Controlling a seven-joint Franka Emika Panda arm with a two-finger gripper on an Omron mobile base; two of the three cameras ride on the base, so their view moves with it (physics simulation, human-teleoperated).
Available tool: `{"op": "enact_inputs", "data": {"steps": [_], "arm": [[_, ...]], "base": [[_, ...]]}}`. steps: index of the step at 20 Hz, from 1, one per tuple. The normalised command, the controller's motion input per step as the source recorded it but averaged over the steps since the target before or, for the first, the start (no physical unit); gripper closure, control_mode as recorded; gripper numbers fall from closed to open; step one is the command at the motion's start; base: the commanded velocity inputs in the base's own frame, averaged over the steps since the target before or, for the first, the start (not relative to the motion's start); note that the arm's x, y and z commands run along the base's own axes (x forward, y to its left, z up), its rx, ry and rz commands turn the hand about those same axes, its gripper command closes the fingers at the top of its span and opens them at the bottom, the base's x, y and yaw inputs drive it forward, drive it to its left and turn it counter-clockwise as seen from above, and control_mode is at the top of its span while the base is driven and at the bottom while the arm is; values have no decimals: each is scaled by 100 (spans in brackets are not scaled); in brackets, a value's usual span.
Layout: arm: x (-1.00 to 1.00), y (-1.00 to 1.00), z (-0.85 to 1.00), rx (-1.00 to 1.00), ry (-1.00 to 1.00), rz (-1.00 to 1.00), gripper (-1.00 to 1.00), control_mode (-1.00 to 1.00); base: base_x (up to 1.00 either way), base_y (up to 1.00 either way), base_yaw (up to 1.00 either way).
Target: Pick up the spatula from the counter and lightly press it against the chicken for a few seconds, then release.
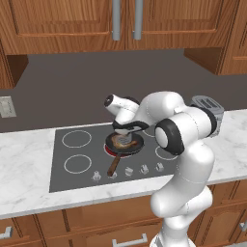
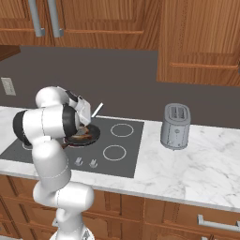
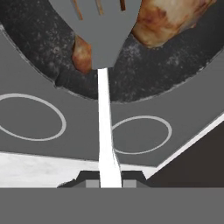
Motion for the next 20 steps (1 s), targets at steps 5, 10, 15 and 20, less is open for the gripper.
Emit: {"op": "enact_inputs", "data": {"steps": [5, 10, 15, 20], "arm": [[3, 0, -10, 0, 0, 4, 100, -100], [0, 0, -9, 0, 0, 4, 100, -100], [0, 0, -6, 0, 0, 3, 100, -100], [0, 0, -6, 0, 0, 3, 100, -100]], "base": [[0, 0, 0], [0, 0, 0], [0, 0, 0], [0, 0, 0]]}}
